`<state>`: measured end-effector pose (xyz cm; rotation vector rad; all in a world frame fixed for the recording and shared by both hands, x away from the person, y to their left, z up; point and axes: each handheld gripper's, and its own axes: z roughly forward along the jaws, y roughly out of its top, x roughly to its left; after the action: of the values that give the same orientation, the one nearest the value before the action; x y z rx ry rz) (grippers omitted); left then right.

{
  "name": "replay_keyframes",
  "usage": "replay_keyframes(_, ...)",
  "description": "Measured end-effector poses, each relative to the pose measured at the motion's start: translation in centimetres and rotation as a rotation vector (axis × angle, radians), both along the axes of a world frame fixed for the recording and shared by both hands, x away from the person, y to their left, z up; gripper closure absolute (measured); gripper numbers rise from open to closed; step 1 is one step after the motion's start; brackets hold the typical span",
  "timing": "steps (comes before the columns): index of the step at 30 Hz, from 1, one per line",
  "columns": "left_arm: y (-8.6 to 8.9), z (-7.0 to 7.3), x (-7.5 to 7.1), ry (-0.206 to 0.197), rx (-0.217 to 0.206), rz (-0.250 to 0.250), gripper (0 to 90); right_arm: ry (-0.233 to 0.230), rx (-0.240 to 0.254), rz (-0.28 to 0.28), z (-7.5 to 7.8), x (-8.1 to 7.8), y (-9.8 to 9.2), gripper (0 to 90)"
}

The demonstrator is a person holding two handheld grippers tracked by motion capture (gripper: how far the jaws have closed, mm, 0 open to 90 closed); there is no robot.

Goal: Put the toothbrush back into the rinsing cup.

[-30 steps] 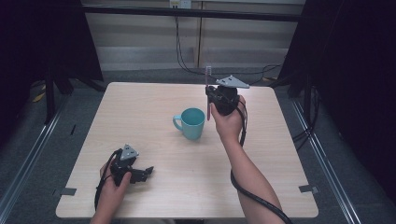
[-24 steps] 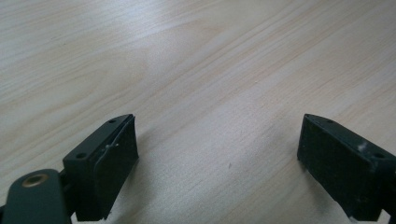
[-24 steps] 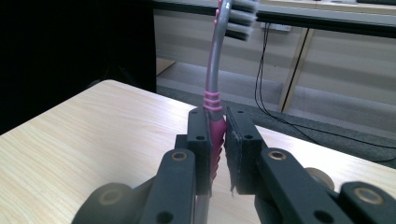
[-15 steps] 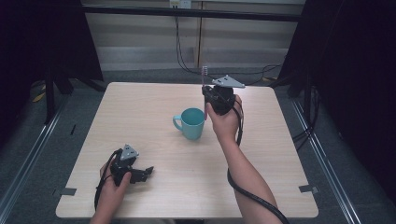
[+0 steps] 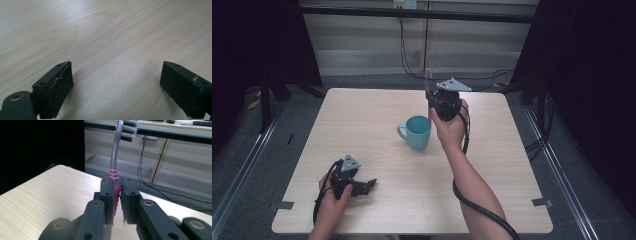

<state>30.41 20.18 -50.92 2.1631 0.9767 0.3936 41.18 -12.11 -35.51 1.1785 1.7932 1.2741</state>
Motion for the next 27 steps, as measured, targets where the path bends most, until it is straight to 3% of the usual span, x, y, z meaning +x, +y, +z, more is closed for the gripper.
replay_keyframes(12, 0.0, 0.0, 0.0, 0.001, -0.002, -0.002, 10.9, 0.002, -0.013, 0.022, -0.6, 0.5, 1.6, 81.3)
replay_keyframes(27, 0.0, 0.0, 0.0, 0.0, -0.003, -0.003, 10.9, 0.007, -0.029, 0.045, -2.7, 0.7, 1.8, 81.2)
